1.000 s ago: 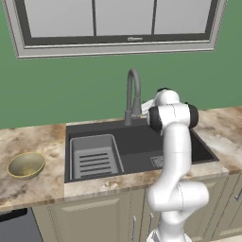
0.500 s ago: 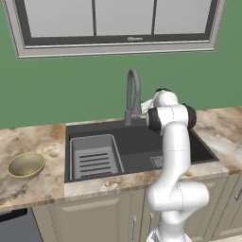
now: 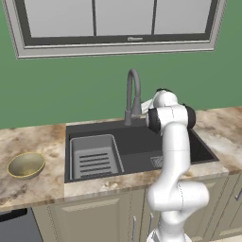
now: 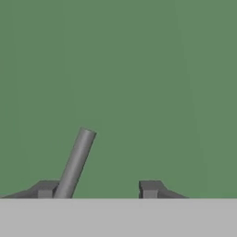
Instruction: Rinse each bowl for a few seconds and place them down in the sink or on the counter.
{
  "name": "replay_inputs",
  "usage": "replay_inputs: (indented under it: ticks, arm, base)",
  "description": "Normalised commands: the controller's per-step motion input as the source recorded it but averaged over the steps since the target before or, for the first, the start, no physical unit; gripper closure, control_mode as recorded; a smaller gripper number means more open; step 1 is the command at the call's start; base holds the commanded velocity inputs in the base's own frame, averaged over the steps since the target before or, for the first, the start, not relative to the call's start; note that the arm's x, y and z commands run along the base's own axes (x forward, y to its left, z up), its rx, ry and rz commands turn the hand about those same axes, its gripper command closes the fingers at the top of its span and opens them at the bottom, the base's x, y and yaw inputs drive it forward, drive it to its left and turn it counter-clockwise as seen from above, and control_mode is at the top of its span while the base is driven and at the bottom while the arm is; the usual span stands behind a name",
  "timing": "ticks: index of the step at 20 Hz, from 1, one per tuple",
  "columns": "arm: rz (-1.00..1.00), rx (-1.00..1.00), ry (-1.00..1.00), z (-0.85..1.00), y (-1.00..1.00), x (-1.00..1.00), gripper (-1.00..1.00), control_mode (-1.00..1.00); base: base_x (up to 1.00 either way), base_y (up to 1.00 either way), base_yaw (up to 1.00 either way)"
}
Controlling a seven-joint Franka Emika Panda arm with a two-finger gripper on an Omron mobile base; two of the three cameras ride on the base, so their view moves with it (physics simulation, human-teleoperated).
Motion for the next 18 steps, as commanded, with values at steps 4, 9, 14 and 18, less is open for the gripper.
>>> replay_inputs:
  ticks: [4, 9, 14, 18]
  arm:
    - [0.00, 0.00, 0.00, -0.24, -0.32, 0.13, 1.00, -1.00]
    - [0.00, 0.01, 0.00, -0.38, -0.46, 0.18, 1.00, -1.00]
    - [0.00, 0.03, 0.01, -0.51, -0.61, 0.21, 1.00, -1.00]
    - [0.00, 0.06, 0.01, -0.62, -0.78, 0.17, 1.00, -1.00]
  base:
    - [0.00, 0.00, 0.00]
    - [0.00, 0.00, 0.00]
    - [0.00, 0.00, 0.00]
    - [0.00, 0.00, 0.00]
